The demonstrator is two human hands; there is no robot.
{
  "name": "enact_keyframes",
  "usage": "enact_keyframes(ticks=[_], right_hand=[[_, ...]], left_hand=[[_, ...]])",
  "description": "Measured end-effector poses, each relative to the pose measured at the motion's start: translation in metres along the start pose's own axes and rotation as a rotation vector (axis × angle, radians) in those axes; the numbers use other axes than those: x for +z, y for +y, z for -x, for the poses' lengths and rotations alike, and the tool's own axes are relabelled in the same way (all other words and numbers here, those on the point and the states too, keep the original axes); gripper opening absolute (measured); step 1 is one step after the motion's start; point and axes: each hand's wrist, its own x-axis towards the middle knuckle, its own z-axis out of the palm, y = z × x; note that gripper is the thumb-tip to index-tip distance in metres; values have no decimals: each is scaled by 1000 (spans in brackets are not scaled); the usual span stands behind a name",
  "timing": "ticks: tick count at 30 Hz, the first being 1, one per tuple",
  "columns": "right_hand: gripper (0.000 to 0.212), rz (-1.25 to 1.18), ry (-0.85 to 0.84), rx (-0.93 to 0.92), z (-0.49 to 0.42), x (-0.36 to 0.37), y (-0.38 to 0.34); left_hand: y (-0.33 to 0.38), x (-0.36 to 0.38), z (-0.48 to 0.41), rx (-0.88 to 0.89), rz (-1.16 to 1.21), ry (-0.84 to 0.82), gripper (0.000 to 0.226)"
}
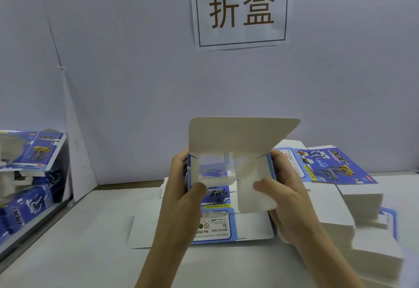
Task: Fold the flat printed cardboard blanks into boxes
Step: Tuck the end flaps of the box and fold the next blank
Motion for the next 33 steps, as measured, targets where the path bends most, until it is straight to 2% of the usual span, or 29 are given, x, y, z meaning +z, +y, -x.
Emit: enact_keyframes(ticks=[3, 5, 7, 9, 12, 14, 15, 19, 21, 23, 26, 29, 33], right_hand=[[29, 40, 49, -31, 0, 1, -5], [13, 22, 200, -45, -2, 0, -7], [18, 1, 373, -18, -4, -1, -8], [22, -3, 459, 46, -4, -3, -8], [15, -7, 442, 148, -3, -5, -12], [14, 48, 351, 179, -1, -6, -16], [15, 68, 295, 190, 0, -7, -19], [17, 172, 171, 104, 1, -10, -28], [12, 152, 226, -32, 1, -13, -33], [21, 132, 306, -160, 2, -17, -36], [36, 272, 373, -297, 2, -23, -34], [39, 362, 353, -350, 1, -26, -26], [36, 610, 464, -468, -1, -31, -11]], left_hand=[[-1, 1, -2, 85, 82, 141, 44], [-1, 5, -1, 167, 100, 263, 37], [1, 10, 3, 306, 67, 316, 32], [1, 13, 9, 462, -54, 232, 50], [-2, 17, 14, 589, -522, -23, 110], [-7, 19, 13, 580, -812, -33, 130], [-7, 21, 13, 551, -859, -14, 134], [-5, 13, 9, 517, -857, 53, 128], [-4, 2, 5, 551, -902, 34, 123], [-4, -6, 4, 568, -984, 2, 118], [-3, -7, 4, 550, -996, -11, 113], [-4, -3, 6, 560, -1013, -30, 109], [-4, 0, 8, 569, -1020, -81, 107]])
